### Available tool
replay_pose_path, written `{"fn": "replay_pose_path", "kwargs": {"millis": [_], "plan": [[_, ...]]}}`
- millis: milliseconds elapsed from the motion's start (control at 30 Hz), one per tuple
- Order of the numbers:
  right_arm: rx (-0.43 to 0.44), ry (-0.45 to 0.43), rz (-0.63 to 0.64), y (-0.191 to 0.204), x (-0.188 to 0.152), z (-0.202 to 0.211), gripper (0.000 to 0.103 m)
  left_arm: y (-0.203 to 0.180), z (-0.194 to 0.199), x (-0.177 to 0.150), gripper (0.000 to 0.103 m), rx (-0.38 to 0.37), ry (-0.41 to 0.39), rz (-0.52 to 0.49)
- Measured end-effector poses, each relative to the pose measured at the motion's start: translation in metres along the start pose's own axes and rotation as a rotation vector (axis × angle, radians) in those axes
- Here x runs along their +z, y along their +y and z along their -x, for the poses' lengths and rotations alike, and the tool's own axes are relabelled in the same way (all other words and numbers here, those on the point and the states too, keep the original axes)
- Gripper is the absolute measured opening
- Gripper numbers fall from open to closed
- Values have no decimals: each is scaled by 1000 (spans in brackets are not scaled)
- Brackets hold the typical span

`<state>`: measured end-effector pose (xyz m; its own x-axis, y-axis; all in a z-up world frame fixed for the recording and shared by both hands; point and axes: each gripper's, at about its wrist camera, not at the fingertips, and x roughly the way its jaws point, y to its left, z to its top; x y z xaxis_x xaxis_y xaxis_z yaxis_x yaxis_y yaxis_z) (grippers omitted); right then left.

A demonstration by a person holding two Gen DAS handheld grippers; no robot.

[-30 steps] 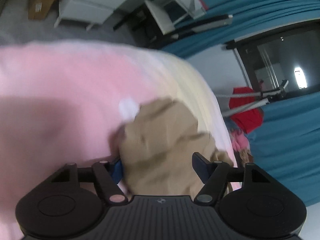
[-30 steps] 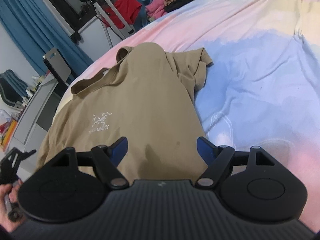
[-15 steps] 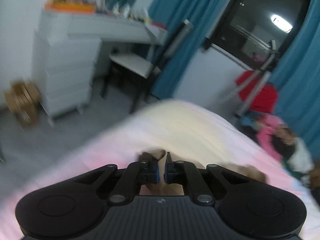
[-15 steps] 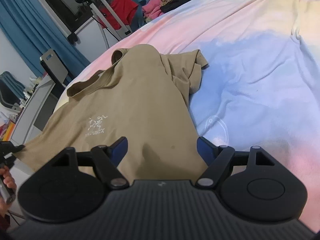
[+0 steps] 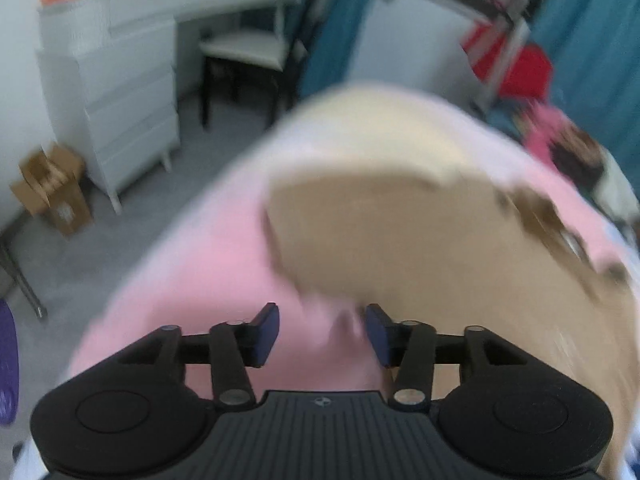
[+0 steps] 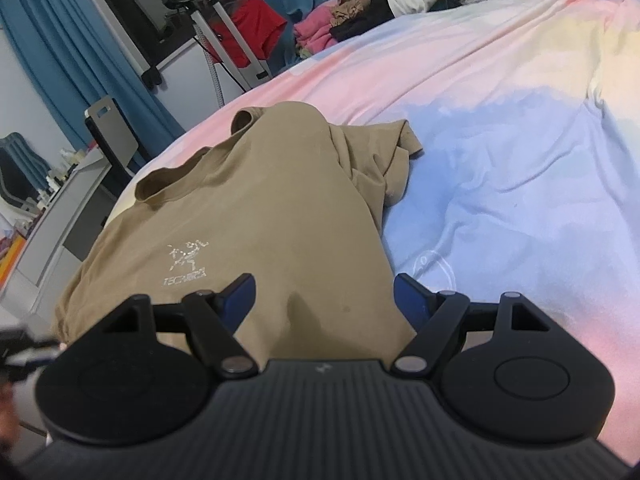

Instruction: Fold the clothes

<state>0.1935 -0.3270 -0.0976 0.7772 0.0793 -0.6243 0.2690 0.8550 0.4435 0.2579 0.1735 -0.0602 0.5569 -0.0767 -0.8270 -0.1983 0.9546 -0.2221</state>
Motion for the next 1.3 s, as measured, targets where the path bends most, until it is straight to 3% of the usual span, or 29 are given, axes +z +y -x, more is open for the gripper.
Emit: {"fn": "replay_pose_path", "kwargs": {"millis": [133, 267, 367, 433, 467, 500, 533, 567, 600, 700, 767, 867, 1000, 1067, 1167, 1233, 1300], "plan": [[0, -22, 36, 4, -3, 13, 77, -11, 53, -76, 73, -67, 173, -103], [-4, -44, 90, 11, -10, 26, 77, -13, 83, -163, 76, -43, 354, -246], [-8, -44, 119, 15, -17, 34, 77, -15, 83, -198, 74, 16, 385, -323], [-19, -45, 141, 18, -23, 40, 77, -16, 83, -206, 68, 69, 358, -373], [-26, -48, 155, 20, -25, 43, 77, -15, 86, -206, 67, 67, 343, -369], [-34, -52, 170, 22, -28, 46, 77, -13, 88, -205, 59, 62, 327, -363], [-42, -57, 185, 24, -32, 50, 77, -11, 92, -204, 38, 44, 329, -353], [-45, -60, 193, 25, -33, 52, 77, -8, 95, -203, 27, 24, 332, -342], [-48, -64, 200, 26, -35, 54, 77, -7, 98, -202, 10, 1, 355, -320], [-64, -77, 223, 29, -38, 59, 77, -2, 119, -201, 6, -68, 389, -262], [-86, -88, 239, 30, -39, 59, 77, 4, 135, -202, 6, -72, 398, -258], [-95, -92, 246, 28, -38, 56, 77, 14, 139, -207, 6, 3, 425, -248], [-80, -91, 248, 28, -37, 54, 77, 22, 128, -214, 7, 117, 433, -284], [-63, -92, 250, 28, -37, 57, 77, 25, 129, -212, 11, 127, 427, -281], [-32, -112, 257, 31, -36, 65, 77, 24, 138, -209, 24, 118, 396, -273], [-21, -127, 260, 34, -34, 69, 77, 17, 149, -206, 47, 101, 373, -282], [-9, -142, 264, 38, -32, 73, 77, 12, 164, -206, 56, 81, 351, -285]]}}
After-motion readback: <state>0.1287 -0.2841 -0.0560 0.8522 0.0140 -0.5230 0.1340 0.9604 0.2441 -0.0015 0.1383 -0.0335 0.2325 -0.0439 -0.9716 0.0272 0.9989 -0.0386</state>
